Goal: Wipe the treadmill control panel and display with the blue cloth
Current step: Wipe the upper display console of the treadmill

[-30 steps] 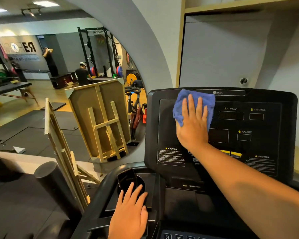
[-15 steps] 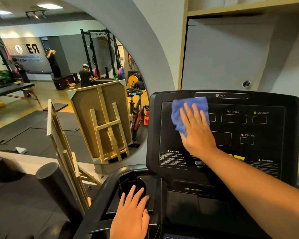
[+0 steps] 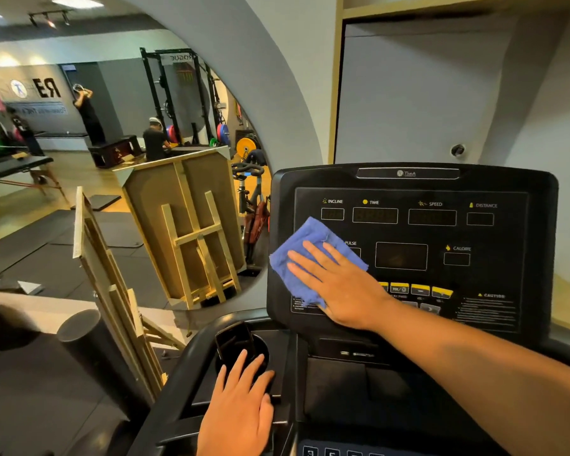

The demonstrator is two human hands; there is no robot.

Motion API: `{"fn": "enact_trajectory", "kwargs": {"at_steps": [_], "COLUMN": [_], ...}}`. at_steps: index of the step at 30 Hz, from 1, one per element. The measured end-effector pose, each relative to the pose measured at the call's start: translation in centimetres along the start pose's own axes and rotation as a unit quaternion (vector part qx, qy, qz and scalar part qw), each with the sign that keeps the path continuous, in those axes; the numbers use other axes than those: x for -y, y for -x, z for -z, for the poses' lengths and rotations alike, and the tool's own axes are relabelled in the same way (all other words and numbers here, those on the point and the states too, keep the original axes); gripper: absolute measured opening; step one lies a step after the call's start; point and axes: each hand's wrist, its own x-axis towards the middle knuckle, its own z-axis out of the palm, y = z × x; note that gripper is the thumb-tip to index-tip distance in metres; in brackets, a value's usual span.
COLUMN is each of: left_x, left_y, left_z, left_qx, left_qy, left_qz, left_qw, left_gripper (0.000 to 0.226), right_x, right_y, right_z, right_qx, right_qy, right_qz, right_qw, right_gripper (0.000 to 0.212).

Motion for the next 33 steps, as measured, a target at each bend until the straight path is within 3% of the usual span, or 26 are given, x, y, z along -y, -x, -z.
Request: {"fn": "enact_trajectory", "kwargs": {"at_steps": [2,7,9,13,17,19,23,26,28,29,31,33], "left_x": [0.1,0.0,0.0,0.2,0.4,0.5,0.6,0.5,0.4,0.3,0.3,0.3], "left_y": [-0.1,-0.1,0.0,-0.2,-0.6,-1.0,-1.5,-1.4,-1.4,-1.4,-1.5,-1.4], "left_z": [0.0,-0.1,-0.2,-0.6,-0.7,-0.7,-0.9,-0.8,-0.9,-1.0,-0.9,-0.9], "left_qx": [0.005,-0.004,-0.007,-0.004,0.008,0.015,0.024,0.018,0.009,0.008,0.006,0.006], "left_qy": [0.002,-0.002,-0.001,-0.004,0.0,-0.002,-0.004,0.009,0.018,0.018,0.016,0.015], "left_qz": [0.001,0.006,0.004,0.002,-0.004,-0.005,-0.004,0.0,0.0,-0.001,-0.001,-0.001], "left_qw": [1.0,1.0,1.0,1.0,1.0,1.0,1.0,1.0,1.0,1.0,1.0,1.0], "left_gripper": [0.038,0.037,0.037,0.037,0.037,0.037,0.038,0.039,0.039,0.039,0.038,0.038], "right_x": [-1.6,-4.7,-3.5,-1.9,-3.9,-5.4,-8.4,-8.7,-8.1,-7.6,-6.2,-5.4], "right_y": [1.0,-1.9,-2.8,-0.5,4.8,7.4,7.3,4.1,2.1,1.1,-0.6,-1.3], "right_z": [0.2,3.2,2.8,0.7,0.0,0.3,2.0,3.0,3.3,3.3,2.8,2.4], "right_qx": [-0.016,-0.084,-0.086,-0.028,-0.032,-0.054,-0.111,-0.13,-0.127,-0.12,-0.092,-0.071], "right_qy": [0.012,-0.01,-0.012,0.035,0.031,0.015,-0.037,-0.047,-0.041,-0.033,-0.015,0.002], "right_qz": [-0.047,-0.295,-0.28,-0.093,-0.134,-0.229,-0.461,-0.529,-0.517,-0.479,-0.352,-0.245], "right_qw": [0.999,0.952,0.956,0.995,0.99,0.972,0.88,0.837,0.845,0.869,0.931,0.967], "right_gripper": [0.084,0.081,0.079,0.076,0.076,0.08,0.072,0.071,0.072,0.073,0.077,0.08]}}
